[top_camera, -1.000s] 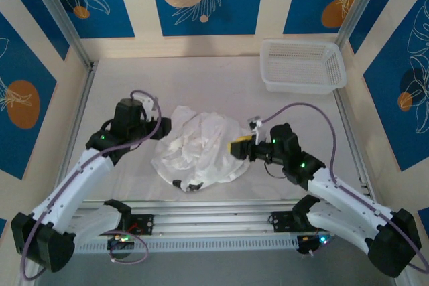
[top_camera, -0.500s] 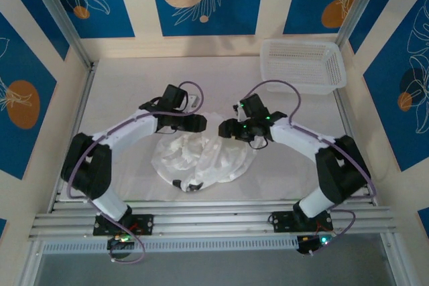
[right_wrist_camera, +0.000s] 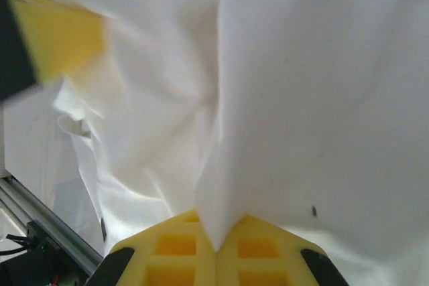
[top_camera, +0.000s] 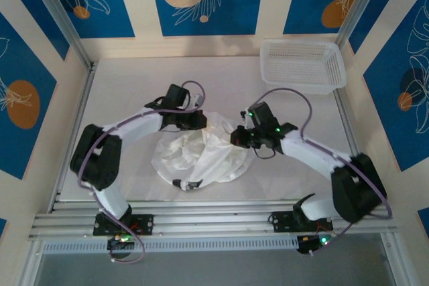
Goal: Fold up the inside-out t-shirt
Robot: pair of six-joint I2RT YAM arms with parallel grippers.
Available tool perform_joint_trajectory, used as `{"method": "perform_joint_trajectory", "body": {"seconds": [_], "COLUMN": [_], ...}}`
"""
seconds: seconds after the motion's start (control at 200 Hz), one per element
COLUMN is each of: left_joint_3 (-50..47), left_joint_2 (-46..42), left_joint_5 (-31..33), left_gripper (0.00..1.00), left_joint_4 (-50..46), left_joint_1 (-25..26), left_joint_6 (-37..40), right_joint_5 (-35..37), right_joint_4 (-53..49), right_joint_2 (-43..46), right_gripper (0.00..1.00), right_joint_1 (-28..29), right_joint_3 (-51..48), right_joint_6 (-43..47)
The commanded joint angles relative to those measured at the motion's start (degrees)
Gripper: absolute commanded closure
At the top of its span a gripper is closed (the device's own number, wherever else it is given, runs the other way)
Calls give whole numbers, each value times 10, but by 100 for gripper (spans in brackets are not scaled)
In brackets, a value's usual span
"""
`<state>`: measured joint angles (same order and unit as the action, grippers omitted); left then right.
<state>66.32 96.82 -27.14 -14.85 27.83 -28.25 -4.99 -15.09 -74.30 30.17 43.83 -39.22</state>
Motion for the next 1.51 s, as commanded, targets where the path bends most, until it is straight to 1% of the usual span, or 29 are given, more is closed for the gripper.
{"method": "perform_joint_trajectory", "body": {"seconds": [0.0,0.1,0.195,0.235,0.24,0.255,0.26,0.28,0.315,0.405,0.46,0.54,0.635,0.69,0.755,0.81,0.85,0.87,0.895,0.94,0.975,1.02,1.07,1.135,1.175,1.22,1.285,1.38,1.5], "left_joint_3": [5,29,32,27,26,22,21,18,15,34,56,89,109,117,122,123,121,121,122,124,124,122,117,109,104,102,99,83,32], "left_joint_2": [-94,-124,-133,-134,-134,-134,-134,-133,-132,-126,-123,-118,-115,-114,-114,-117,-120,-123,-125,-131,-136,-143,-149,-153,-152,-150,-151,-159,-178], "left_joint_5": [-34,-34,-41,-53,-55,-62,-65,-77,-93,-108,-97,-67,-35,-16,-2,8,16,20,27,44,60,88,112,122,122,123,140,152,92], "left_gripper": [100,100,100,100,100,100,100,100,100,100,100,100,100,100,100,100,100,100,100,100,100,100,99,92,83,69,58,53,53], "left_joint_4": [40,-9,-26,-17,-15,-8,-6,6,23,25,7,-21,-28,-32,-35,-39,-43,-46,-53,-70,-85,-101,-115,-115,-113,-116,-134,-157,-150], "left_joint_1": [-42,-54,-54,-54,-54,-53,-53,-53,-49,-26,-5,17,38,49,58,61,61,61,61,61,61,60,58,57,57,57,57,55,56], "left_joint_6": [-37,-11,-2,-9,-10,-14,-16,-23,-36,-39,-27,-22,-28,-28,-27,-26,-23,-21,-16,-3,10,25,40,58,67,81,105,141,183], "right_joint_5": [59,107,101,94,92,87,84,76,66,89,116,127,153,189,253,311,341,348,350,331,307,270,228,184,161,135,109,81,56], "right_joint_4": [8,-16,-26,-24,-23,-22,-21,-20,-25,-29,6,97,202,233,225,206,192,185,179,176,177,189,206,211,207,208,226,255,261], "right_joint_2": [79,139,178,191,192,197,198,204,213,234,238,222,162,112,52,11,-10,-17,-21,-20,-13,3,24,48,62,78,103,132,151], "right_gripper": [100,100,100,91,87,84,80,73,65,58,55,53,48,42,36,38,45,52,63,83,93,100,100,100,100,100,100,100,100], "right_joint_1": [-15,-28,-35,-35,-35,-35,-35,-35,-34,-13,16,72,141,170,190,192,187,183,180,173,169,167,166,161,154,143,123,86,60], "right_joint_3": [-86,-151,-180,-183,-183,-181,-180,-175,-160,-104,-80,-58,-37,-19,16,38,48,51,52,49,41,27,8,-11,-20,-31,-54,-87,-101], "right_joint_6": [-2,-28,-36,-34,-34,-31,-29,-23,-16,14,40,91,131,154,168,154,138,131,125,118,117,123,131,129,118,102,75,32,39]}}
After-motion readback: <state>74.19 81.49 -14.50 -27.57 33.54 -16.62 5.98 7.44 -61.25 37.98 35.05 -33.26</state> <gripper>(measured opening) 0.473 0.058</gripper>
